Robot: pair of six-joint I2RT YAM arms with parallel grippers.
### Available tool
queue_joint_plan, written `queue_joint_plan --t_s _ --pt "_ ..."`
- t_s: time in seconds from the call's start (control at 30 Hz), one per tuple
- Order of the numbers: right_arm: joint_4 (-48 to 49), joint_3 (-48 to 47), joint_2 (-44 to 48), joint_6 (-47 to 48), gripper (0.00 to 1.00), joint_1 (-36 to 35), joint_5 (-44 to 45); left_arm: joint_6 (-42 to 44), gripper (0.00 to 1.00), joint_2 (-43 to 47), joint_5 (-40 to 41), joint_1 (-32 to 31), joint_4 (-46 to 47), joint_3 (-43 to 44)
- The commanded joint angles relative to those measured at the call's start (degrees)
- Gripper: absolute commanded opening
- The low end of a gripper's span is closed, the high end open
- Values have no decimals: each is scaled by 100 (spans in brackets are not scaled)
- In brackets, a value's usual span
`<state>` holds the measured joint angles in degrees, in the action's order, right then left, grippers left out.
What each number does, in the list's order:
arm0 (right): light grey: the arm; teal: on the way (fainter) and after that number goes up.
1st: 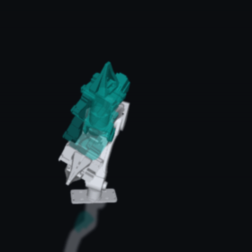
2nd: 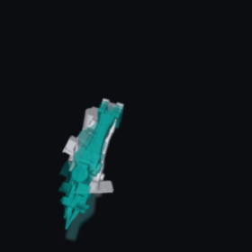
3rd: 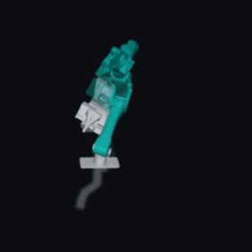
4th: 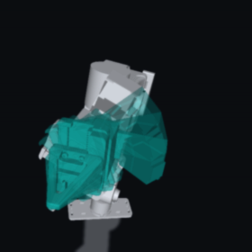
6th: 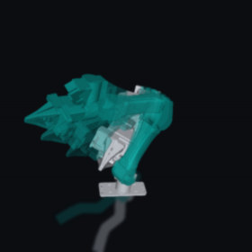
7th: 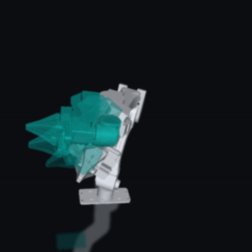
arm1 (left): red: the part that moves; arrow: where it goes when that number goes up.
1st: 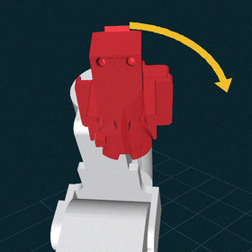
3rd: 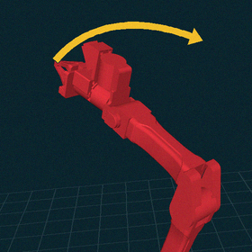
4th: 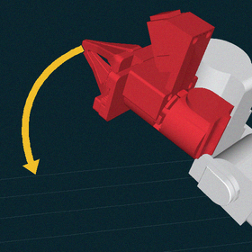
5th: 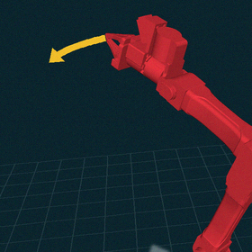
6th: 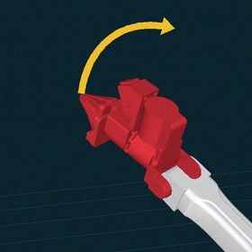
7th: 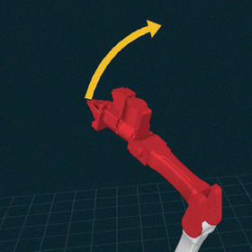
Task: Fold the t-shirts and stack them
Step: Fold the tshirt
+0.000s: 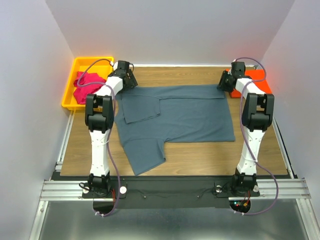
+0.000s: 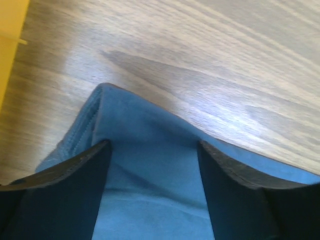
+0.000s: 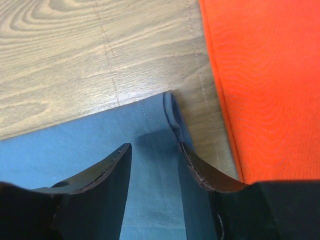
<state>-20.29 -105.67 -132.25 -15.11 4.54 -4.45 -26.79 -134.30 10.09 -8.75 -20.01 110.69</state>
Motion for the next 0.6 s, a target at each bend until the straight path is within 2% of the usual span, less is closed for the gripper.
queue_joint_plan --t_s 0.0,0.1,0.13,0.23,0.27,0.4,0.57 --pt "-36 342 936 -61 50 12 -214 16 94 1245 -235 23 208 -223" --pt "-54 879 1726 -184 55 12 -285 -28 96 1853 -209 -73 164 -723" --pt "-71 1081 1981 -272 59 21 -302 -150 96 2333 -113 -152 103 -916" --pt "-158 2065 2965 -395 68 12 -145 -589 95 3353 142 -380 -152 -1856" --pt "-211 2607 3203 -422 70 12 -101 -652 95 3619 143 -442 -205 -2424" --pt "-589 3867 4528 -598 74 56 286 -863 93 5058 327 -741 -363 -3903" --pt "-914 4949 5454 -738 74 135 339 -899 88 6063 476 -768 -828 -5450"
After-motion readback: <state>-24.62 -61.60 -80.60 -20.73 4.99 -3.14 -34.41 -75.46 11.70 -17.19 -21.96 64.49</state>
